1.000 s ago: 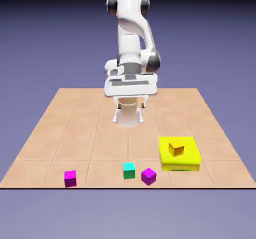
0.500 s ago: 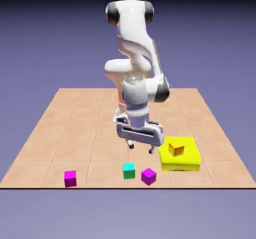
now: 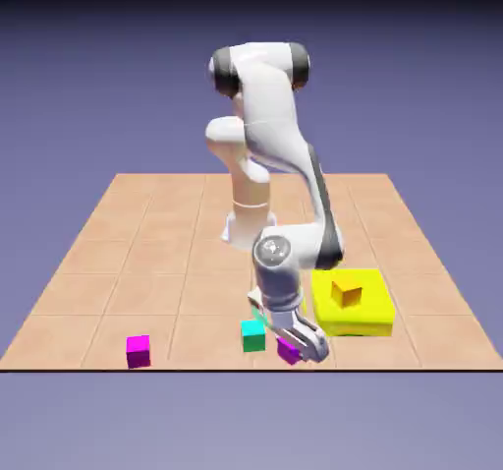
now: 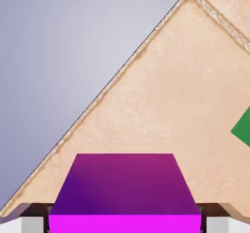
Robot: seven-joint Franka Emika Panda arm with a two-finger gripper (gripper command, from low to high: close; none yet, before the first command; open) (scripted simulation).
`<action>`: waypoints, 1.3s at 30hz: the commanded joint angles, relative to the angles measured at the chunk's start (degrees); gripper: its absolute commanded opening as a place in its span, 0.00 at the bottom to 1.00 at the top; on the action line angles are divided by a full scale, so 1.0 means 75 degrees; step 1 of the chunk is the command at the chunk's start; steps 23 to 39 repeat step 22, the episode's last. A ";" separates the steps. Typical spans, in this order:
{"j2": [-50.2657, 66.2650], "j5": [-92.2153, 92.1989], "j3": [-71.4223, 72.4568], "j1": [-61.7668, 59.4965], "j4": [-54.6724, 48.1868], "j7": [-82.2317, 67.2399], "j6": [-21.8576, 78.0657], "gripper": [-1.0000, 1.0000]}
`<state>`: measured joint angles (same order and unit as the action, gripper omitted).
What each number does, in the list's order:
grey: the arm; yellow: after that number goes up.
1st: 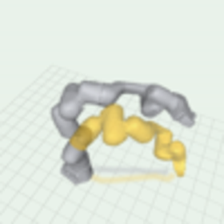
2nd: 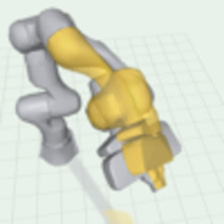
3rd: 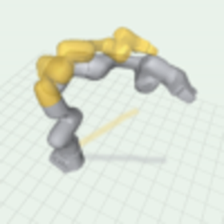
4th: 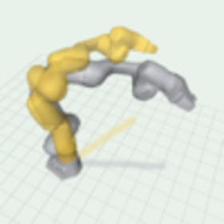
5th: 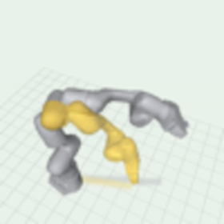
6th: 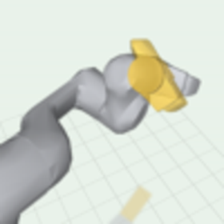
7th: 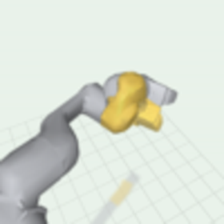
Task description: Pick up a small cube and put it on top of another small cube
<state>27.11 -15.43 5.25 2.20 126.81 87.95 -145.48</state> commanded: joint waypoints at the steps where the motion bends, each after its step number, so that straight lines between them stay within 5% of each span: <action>1: -0.0277 0.0056 -0.0029 -0.0015 0.0021 0.0050 0.0265 0.00; 9: -0.2375 -0.0348 -0.0821 -0.0641 0.1393 0.0581 0.0891 0.00; 15: -0.1150 -0.0935 -0.0581 -0.0595 0.1443 0.0136 -0.0367 0.00; 16: -0.1150 -0.0935 -0.0581 -0.0595 0.1443 0.0136 -0.0367 1.00; 22: -0.2375 -0.0348 -0.0821 -0.0641 0.1393 0.0581 0.0891 1.00; 39: -0.2375 -0.0348 -0.0821 -0.0641 0.1393 0.0581 0.0891 1.00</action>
